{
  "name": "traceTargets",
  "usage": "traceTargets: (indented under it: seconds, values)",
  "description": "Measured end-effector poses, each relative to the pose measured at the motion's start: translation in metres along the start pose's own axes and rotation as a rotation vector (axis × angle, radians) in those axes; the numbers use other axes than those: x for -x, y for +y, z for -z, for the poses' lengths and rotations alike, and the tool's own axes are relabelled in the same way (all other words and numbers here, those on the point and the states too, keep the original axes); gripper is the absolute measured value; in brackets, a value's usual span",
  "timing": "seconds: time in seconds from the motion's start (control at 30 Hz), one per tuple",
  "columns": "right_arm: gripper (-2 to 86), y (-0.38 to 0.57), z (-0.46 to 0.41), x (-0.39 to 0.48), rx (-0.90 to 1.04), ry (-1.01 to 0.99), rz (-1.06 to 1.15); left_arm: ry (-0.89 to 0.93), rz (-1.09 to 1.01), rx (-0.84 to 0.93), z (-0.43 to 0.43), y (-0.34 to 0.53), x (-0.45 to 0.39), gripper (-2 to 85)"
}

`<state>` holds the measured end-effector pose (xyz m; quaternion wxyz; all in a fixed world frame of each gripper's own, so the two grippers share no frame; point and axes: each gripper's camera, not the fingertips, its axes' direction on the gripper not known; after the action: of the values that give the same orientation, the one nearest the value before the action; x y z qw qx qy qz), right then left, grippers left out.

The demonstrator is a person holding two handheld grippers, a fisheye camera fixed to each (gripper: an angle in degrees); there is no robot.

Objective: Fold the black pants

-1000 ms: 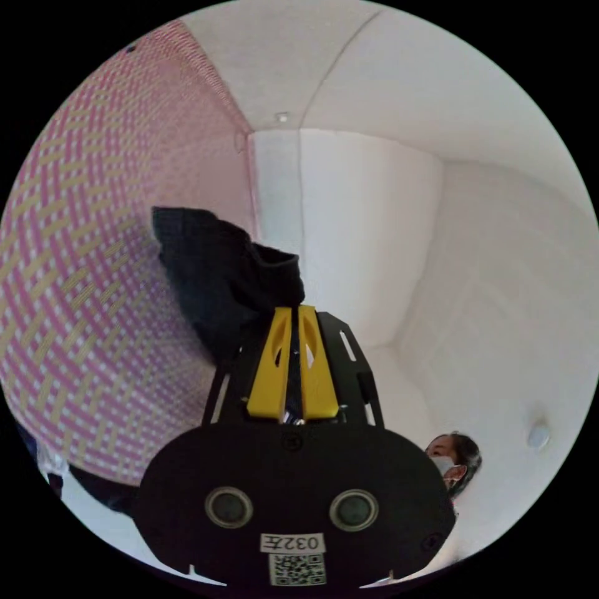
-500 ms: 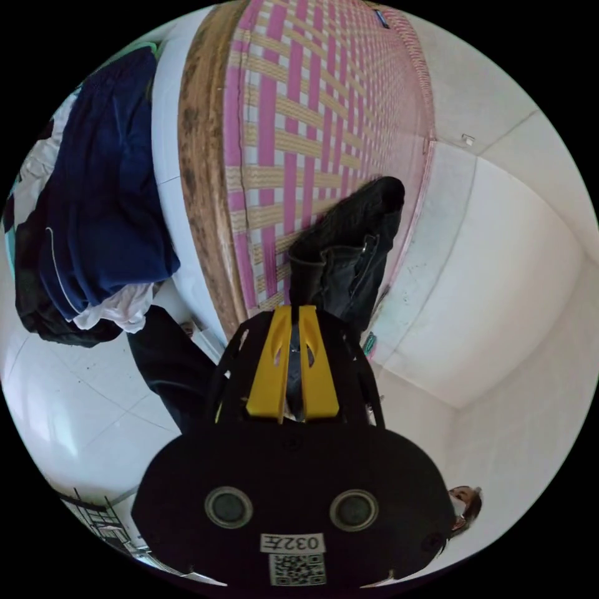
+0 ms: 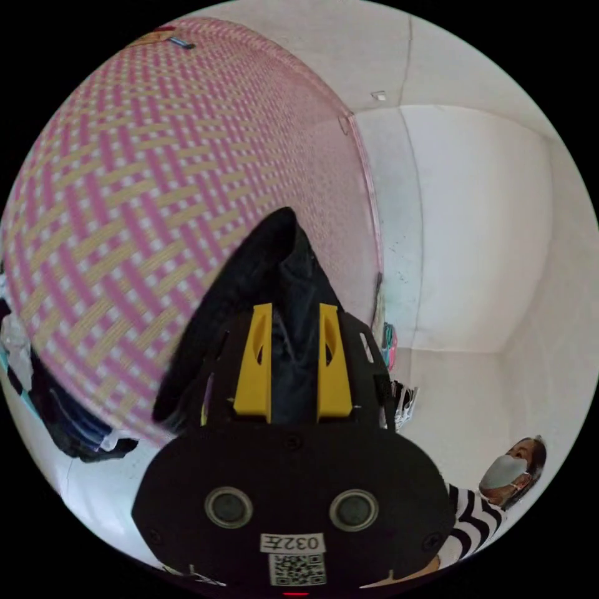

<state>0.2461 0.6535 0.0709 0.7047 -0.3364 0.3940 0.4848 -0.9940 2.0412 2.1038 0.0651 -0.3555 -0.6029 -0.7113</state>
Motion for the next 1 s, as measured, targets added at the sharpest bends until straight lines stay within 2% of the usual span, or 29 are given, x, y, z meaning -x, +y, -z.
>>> traceTargets:
  seconds: [0.13, 0.37, 0.5, 0.57, 0.63, 0.73, 0.8, 0.93, 1.0]
  values:
    - [11.9, -0.071, -0.054, 0.04, 0.065, -0.073, -0.038, -0.021, 0.002, 0.071, -0.057, -0.051, -0.022, 11.1]
    - [13.3, -0.178, -0.132, 0.077, 0.227, -0.003, -0.182, -0.099, 0.033, 0.169, -0.105, -0.099, -0.041, 11.6]
    - [7.4, -0.214, -0.165, 0.101, 0.293, 0.119, -0.159, -0.212, -0.006, 0.198, -0.096, -0.099, -0.052, 6.8]
    - [0.6, -0.223, -0.174, 0.123, 0.316, 0.207, -0.081, -0.157, 0.025, 0.195, -0.09, -0.099, -0.045, 5.7]
    - [-0.4, -0.228, -0.171, 0.157, 0.283, 0.257, 0.067, -0.116, 0.062, 0.173, -0.082, -0.098, -0.039, 3.5]
    - [-0.8, -0.218, -0.119, 0.217, 0.125, 0.054, 0.249, -0.118, 0.041, 0.134, -0.061, -0.094, -0.045, -0.7]
    - [-0.9, -0.187, -0.043, 0.242, -0.066, -0.09, 0.318, -0.019, 0.013, 0.084, -0.04, -0.089, -0.048, -1.3]
    - [-0.9, -0.129, 0.044, 0.216, -0.253, -0.114, 0.29, 0.038, -0.041, 0.127, -0.038, -0.087, -0.06, -1.5]
    - [-0.7, -0.096, 0.065, 0.159, -0.311, -0.069, 0.161, 0.074, -0.068, 0.156, -0.049, -0.089, -0.072, -1.6]
